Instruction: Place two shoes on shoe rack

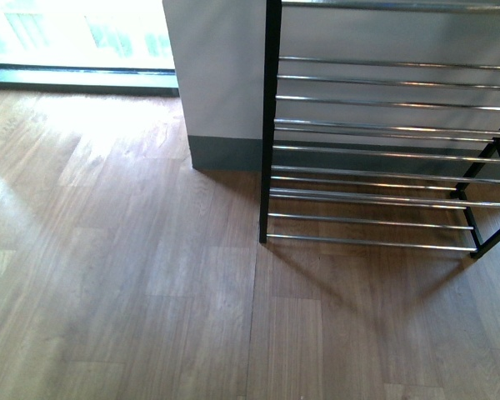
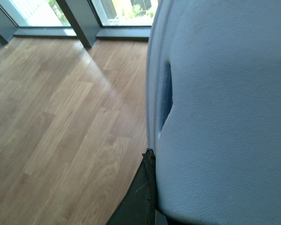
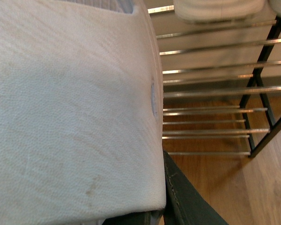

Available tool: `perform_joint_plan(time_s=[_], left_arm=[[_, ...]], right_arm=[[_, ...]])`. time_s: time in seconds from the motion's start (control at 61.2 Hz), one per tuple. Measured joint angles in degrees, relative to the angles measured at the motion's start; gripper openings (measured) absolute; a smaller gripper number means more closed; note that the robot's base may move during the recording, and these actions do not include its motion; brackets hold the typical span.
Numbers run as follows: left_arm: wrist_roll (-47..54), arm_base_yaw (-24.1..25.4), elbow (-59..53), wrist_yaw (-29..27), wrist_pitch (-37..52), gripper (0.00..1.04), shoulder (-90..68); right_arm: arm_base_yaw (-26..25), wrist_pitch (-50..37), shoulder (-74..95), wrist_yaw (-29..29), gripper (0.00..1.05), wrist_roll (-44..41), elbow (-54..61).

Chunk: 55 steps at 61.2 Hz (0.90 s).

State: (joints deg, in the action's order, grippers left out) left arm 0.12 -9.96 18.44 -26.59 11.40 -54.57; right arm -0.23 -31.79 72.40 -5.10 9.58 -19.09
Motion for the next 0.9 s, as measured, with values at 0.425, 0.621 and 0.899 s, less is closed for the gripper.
perform_joint_plan(time_s=[0.425, 0.621, 0.899], left_arm=[[0.04, 0.00, 0.00, -0.04, 0.00, 0.02, 0.02], [0.04, 0.00, 0.00, -0.02, 0.00, 0.02, 0.02], [0.04, 0.00, 0.00, -0.02, 0.00, 0.02, 0.02]], right_arm=[[-0.02, 0.00, -0.02, -0.04, 0.01, -0.11, -0.02], [0.00, 0.00, -0.02, -0.02, 0.01, -0.11, -0.02], [-0.02, 0.00, -0.02, -0.02, 0.01, -0.13, -0.02]])
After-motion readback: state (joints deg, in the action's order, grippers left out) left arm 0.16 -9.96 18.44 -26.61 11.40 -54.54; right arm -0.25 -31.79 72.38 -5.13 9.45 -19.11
